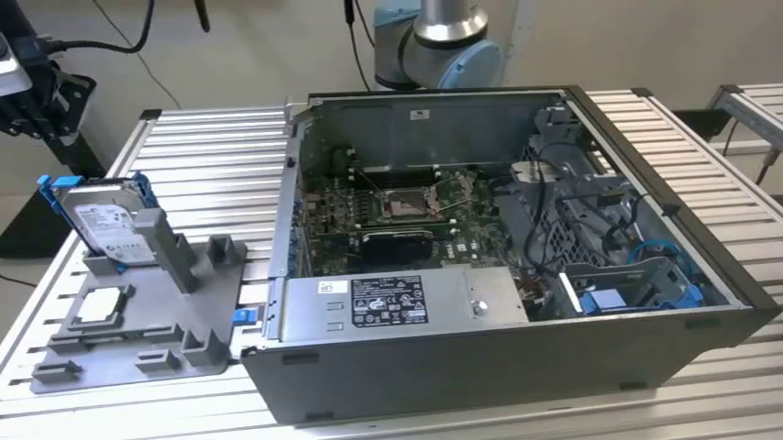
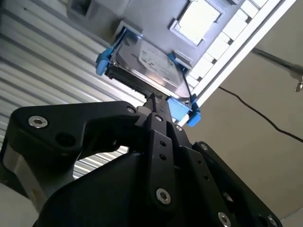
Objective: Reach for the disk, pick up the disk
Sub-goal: 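Reach for the disk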
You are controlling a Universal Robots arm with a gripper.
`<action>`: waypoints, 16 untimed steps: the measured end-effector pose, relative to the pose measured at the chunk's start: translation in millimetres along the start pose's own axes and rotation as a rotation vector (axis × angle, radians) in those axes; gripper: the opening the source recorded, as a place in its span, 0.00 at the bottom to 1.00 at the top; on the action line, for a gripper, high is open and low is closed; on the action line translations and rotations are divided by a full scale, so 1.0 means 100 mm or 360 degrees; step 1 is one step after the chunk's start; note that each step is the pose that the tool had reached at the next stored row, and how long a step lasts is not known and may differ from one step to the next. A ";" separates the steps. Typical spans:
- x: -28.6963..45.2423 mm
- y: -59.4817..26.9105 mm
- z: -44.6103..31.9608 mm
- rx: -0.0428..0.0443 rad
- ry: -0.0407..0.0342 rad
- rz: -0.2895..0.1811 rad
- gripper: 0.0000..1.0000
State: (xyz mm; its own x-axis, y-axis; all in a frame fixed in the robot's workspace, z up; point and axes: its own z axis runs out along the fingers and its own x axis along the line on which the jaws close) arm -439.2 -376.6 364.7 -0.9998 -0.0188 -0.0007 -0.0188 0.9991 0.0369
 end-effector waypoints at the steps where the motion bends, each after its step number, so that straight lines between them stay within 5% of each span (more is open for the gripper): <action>1: 0.042 0.001 0.004 0.0000 0.0000 0.0000 0.00; 9: 0.269 0.007 0.060 0.0006 0.0000 0.0000 0.00; 16: 0.275 0.007 0.061 0.0006 0.0000 0.0000 0.00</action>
State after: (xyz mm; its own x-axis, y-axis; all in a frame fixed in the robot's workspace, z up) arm -466.7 -376.2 358.6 -0.9998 -0.0189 -0.0006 -0.0189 0.9993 0.0329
